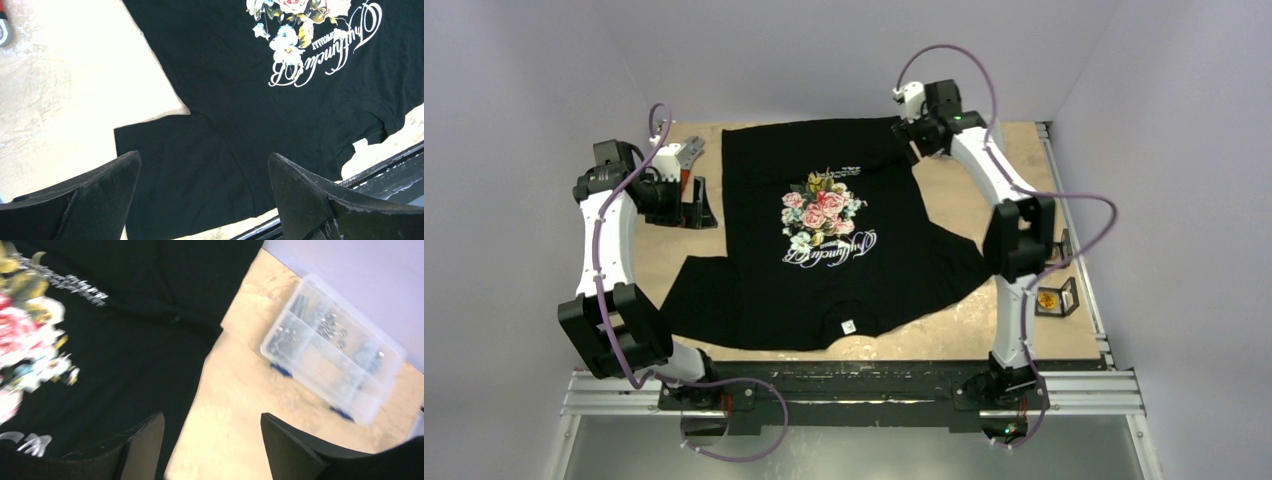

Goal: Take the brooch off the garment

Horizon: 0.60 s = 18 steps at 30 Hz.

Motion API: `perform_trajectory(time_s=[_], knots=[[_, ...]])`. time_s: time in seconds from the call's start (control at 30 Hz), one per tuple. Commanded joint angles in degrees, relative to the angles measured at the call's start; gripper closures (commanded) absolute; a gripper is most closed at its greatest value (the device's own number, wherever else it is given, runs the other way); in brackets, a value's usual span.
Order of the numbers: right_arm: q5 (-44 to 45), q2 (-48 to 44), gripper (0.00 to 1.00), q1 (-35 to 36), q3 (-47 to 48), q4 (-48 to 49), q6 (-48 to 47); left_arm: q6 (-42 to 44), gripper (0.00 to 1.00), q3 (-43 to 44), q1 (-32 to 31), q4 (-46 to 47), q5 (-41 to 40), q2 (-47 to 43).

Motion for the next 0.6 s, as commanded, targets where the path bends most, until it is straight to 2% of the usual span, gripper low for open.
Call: perform_trajectory(time_s=[0.0, 0.07, 0.23, 0.33, 0.57], knots=[[-7.85, -12.74, 0.31, -3.06, -13.37, -8.63, 2.49, 0.73, 0.0, -2.05, 0.12, 0.97, 3.34, -2.37], [-9.76, -15.52, 0.38, -4.43, -21.0, -9.38, 2.21, 1.09, 0.0, -3.5, 0.14, 0.92, 3.75, -3.5], [-13.19, -17.8, 0.51, -6.82, -31.03, -9.36, 2.0, 1.82, 0.0, -4.59, 0.11, -1.16, 3.32, -5.12], [-11.96, -18.17, 0.61, -6.96, -36.96, -6.42, 1.87, 2.22, 0.0, -5.26, 0.13, -1.25, 2.68, -6.53], [-3.08, -14.57, 0.67, -9.18, -43.07, 1.26, 1.75, 2.49, 0.0, -6.06, 0.14, -2.61, 0.82, -7.31]])
